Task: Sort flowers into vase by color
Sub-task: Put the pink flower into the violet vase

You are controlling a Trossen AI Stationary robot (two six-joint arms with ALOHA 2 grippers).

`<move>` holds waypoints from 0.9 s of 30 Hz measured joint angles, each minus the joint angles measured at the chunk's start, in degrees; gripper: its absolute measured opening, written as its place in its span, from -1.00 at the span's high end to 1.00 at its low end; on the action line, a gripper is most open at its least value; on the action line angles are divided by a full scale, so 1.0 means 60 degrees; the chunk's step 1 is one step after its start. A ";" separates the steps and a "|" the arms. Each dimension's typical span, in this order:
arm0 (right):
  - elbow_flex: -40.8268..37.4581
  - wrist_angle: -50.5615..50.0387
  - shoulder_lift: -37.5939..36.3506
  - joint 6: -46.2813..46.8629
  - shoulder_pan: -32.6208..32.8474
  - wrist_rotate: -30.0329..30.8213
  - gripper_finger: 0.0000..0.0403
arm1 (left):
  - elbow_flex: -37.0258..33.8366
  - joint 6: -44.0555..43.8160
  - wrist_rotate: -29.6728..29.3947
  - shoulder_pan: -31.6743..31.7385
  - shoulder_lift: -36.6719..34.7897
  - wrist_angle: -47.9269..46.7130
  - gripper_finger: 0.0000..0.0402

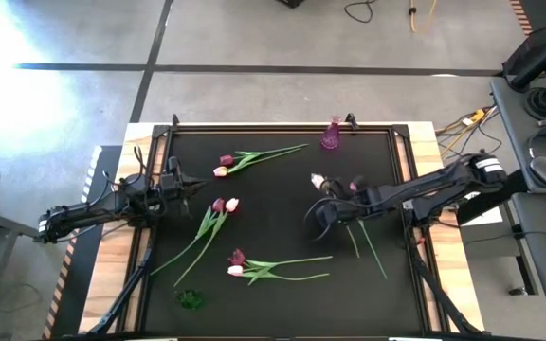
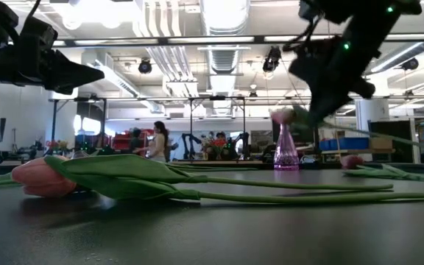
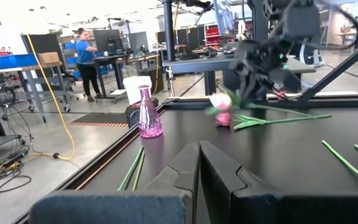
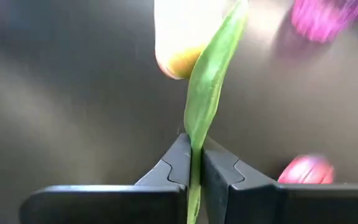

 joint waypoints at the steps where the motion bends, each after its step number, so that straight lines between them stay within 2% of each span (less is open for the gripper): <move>1: 0.0001 0.0305 -0.0188 -0.0453 -0.0074 0.0282 0.93 | 0.0001 0.0000 0.0002 -0.0001 0.0001 0.0001 1.00; 5: -0.0186 0.2238 -0.0771 -0.2755 -0.0611 0.1038 0.93 | 0.0001 0.0000 0.0002 0.0001 0.0003 0.0001 1.00; 8: -0.0456 0.4370 -0.1021 -0.4964 -0.1237 0.0851 0.93 | 0.0001 0.0000 0.0002 -0.0001 0.0001 -0.0002 1.00; 13: -0.0923 0.7338 -0.1312 -0.7829 -0.2813 -0.1218 0.93 | 0.0001 -0.0001 -0.0001 0.0000 -0.0001 0.0005 1.00; 19: -0.0984 0.9642 -0.1396 -0.9847 -0.4689 -0.3735 0.94 | 0.0000 0.0000 0.0002 -0.0001 0.0001 0.0001 1.00; 22: -0.0973 1.0375 -0.1455 -1.0495 -0.5424 -0.4248 0.94 | 0.0001 0.0000 0.0002 -0.0002 0.0003 0.0001 1.00; 27: -0.0965 1.1185 -0.1452 -1.1228 -0.6287 -0.4333 0.94 | -0.0002 0.0000 0.0002 -0.0003 -0.0001 0.0001 1.00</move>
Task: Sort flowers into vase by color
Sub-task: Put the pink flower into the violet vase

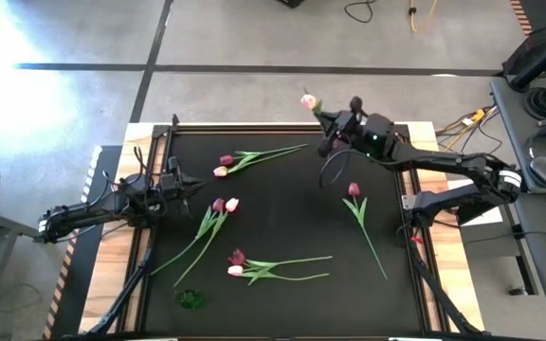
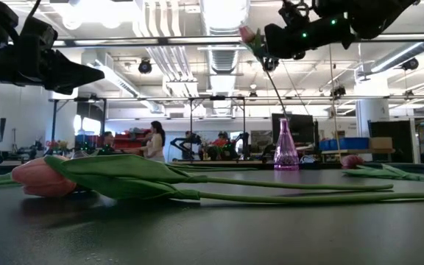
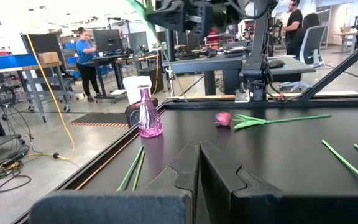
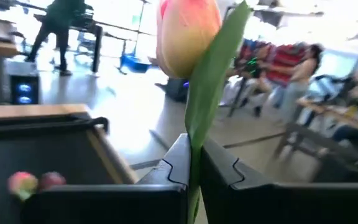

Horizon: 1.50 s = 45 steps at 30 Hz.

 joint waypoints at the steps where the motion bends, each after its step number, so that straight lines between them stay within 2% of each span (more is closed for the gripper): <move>1: 0.0000 0.0174 0.0015 -0.0083 -0.0149 0.0003 0.94 | 0.0003 0.0000 0.0000 0.0000 0.0000 0.0000 1.00; 10: -0.0003 0.2211 0.0018 -0.0647 -0.1256 0.0003 0.94 | 0.0003 0.0000 0.0000 0.0002 0.0004 0.0000 1.00; 21: 0.0022 0.2951 0.0655 -0.0573 -0.2411 0.0002 0.94 | 0.0003 -0.0002 -0.0004 0.0002 0.0004 0.0002 1.00; 27: 0.0022 0.3767 0.0970 -0.0712 -0.2539 -0.0008 0.94 | 0.0001 -0.0002 -0.0001 0.0003 0.0001 0.0000 1.00; 36: 0.0022 0.3788 0.0740 -0.0442 -0.2535 -0.0001 0.94 | 0.0003 0.0000 -0.0004 0.0001 0.0002 0.0002 1.00; 45: -0.0071 0.3668 0.1018 -0.0145 -0.2535 0.0004 0.94 | 0.0002 0.0000 -0.0001 0.0000 0.0002 0.0000 1.00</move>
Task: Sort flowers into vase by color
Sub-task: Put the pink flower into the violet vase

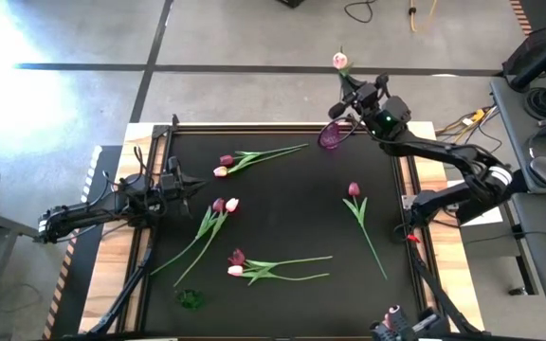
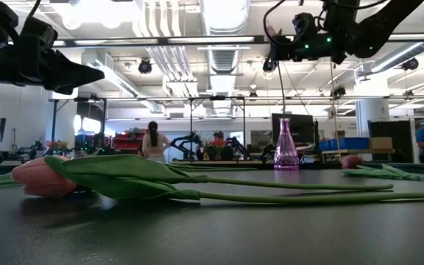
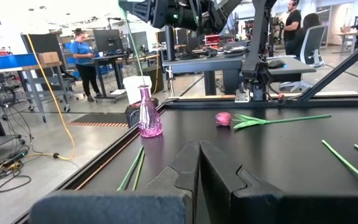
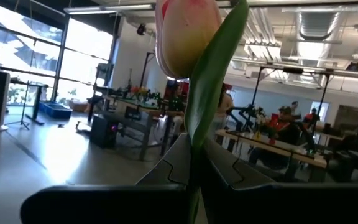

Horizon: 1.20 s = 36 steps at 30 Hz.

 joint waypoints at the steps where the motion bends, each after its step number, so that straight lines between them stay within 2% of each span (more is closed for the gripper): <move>1: -0.0040 0.0004 0.0047 0.0009 0.0000 0.0001 0.94 | -0.0001 0.0000 0.0000 0.0002 -0.0001 0.0001 1.00; 20: -0.0421 -0.0069 0.1323 -0.0166 0.0000 0.0078 0.94 | 0.0001 0.0000 0.0001 0.0000 0.0000 0.0000 1.00; 26: -0.0419 -0.1085 0.1365 0.0218 0.0000 0.0135 0.94 | -0.0002 -0.0003 0.0001 0.0000 0.0001 0.0000 1.00; 36: -0.0374 -0.3541 0.0664 0.0592 0.0000 0.0947 0.93 | 0.0000 -0.0003 0.0000 0.0000 -0.0002 0.0000 1.00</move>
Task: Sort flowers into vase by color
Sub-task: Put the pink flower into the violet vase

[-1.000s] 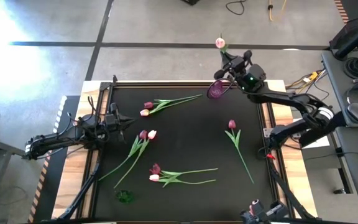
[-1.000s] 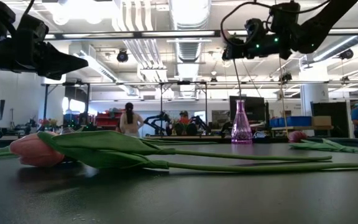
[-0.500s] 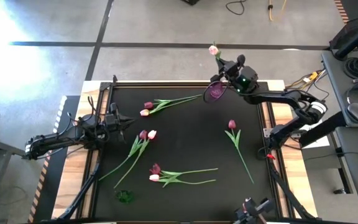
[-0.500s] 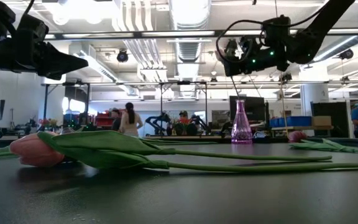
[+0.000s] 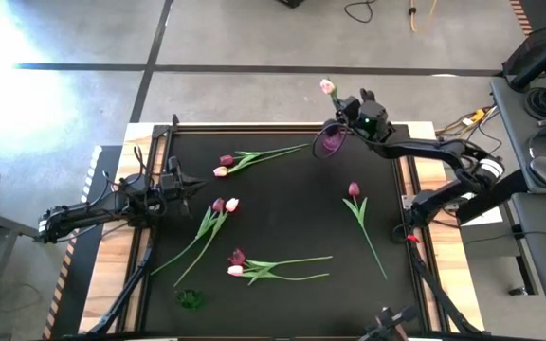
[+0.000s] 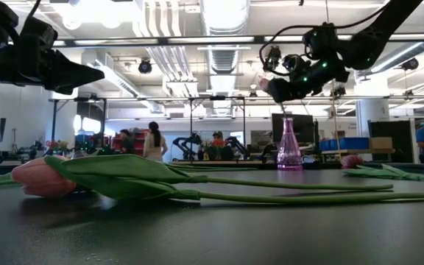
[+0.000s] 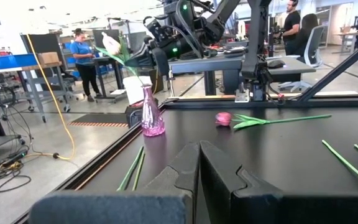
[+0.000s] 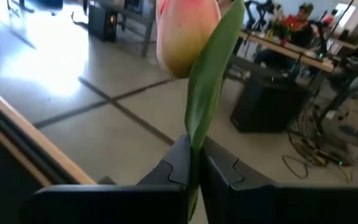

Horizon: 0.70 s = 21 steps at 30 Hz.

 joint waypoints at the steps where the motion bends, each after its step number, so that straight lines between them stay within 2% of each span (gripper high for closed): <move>1: 0.0000 -0.0214 -0.0104 0.0000 0.0004 0.0076 0.91 | 0.0001 0.0003 -0.0001 0.0003 0.0001 0.0004 1.00; 7: 0.0000 -0.1410 -0.0697 0.0337 0.0019 0.0144 0.65 | 0.0002 0.0003 0.0000 0.0003 0.0003 0.0001 1.00; 13: 0.0000 -0.1702 -0.0988 0.0350 0.0025 0.0137 0.37 | 0.0002 0.0003 0.0001 0.0003 0.0002 0.0004 1.00; 21: 0.0000 -0.1736 -0.1205 0.0419 0.0025 0.0133 0.18 | -0.0001 0.0003 -0.0002 0.0000 0.0002 0.0001 1.00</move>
